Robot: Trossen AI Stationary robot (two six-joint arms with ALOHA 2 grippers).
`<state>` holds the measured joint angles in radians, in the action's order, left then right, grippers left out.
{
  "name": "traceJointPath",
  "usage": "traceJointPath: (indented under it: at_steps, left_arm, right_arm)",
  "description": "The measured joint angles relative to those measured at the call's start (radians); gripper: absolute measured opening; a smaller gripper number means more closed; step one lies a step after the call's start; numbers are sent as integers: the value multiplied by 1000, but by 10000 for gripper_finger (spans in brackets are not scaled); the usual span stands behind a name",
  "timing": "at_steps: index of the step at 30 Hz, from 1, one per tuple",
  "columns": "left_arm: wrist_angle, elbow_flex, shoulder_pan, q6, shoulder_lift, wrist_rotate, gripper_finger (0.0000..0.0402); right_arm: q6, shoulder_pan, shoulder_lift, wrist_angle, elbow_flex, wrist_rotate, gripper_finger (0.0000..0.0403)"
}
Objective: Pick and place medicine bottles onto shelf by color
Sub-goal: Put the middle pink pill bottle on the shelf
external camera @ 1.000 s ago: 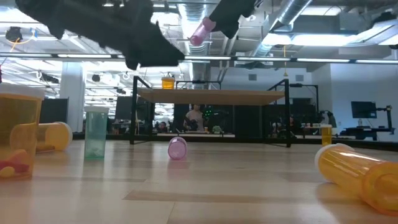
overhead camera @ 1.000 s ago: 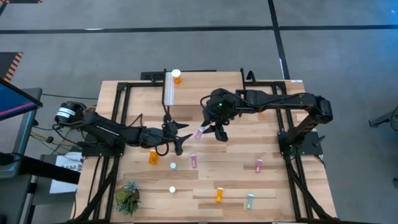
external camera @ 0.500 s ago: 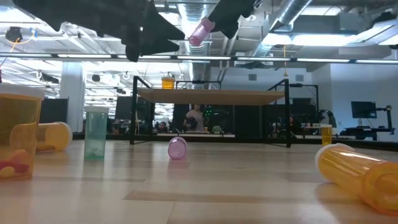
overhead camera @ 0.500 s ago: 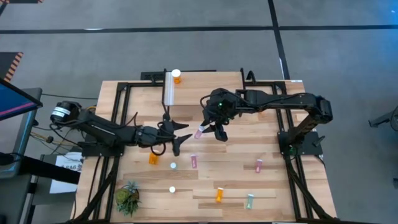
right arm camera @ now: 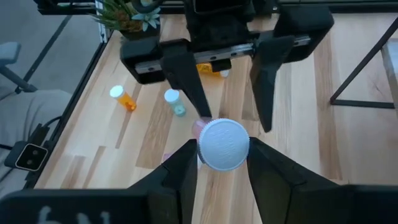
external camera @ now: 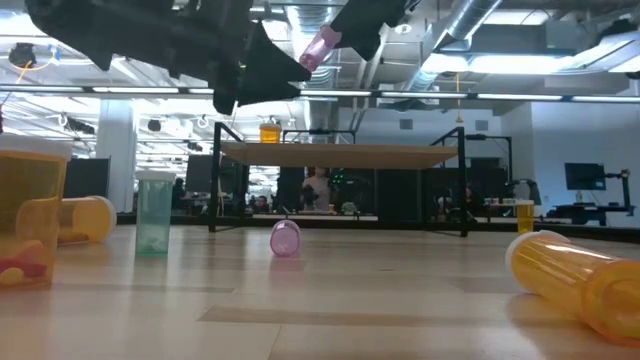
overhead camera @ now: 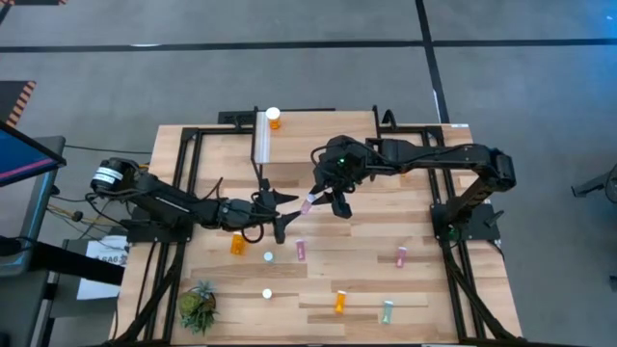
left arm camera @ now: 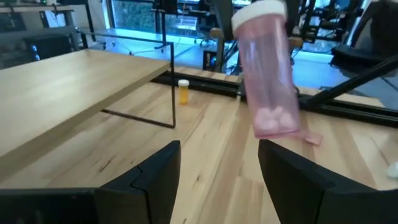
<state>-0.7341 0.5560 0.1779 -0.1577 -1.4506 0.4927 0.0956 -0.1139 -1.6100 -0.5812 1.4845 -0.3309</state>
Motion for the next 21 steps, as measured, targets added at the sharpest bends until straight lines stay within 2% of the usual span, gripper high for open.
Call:
traceJointPath:
  at_steps: [5, 8, 12, 17, 21]
  left_arm:
    - [33, 0, -10, -2, 4, -24, 203]
    - [126, 0, -10, 0, 48, -23, 203]
    - [318, 0, -10, -25, 155, 22, 203]
    - [484, 0, -7, -72, 287, 71, 203]
    - [520, 0, -6, -72, 325, 73, 203]
  right_arm:
    - [0, -3, 0, -1, 0, 0, 149]
    - [3, -10, 0, -10, 0, 3, 149]
    - [18, -30, 0, -17, 0, 82, 148]
    - [35, -103, 0, -17, 0, 129, 150]
    - [44, -187, 0, -2, 0, 130, 149]
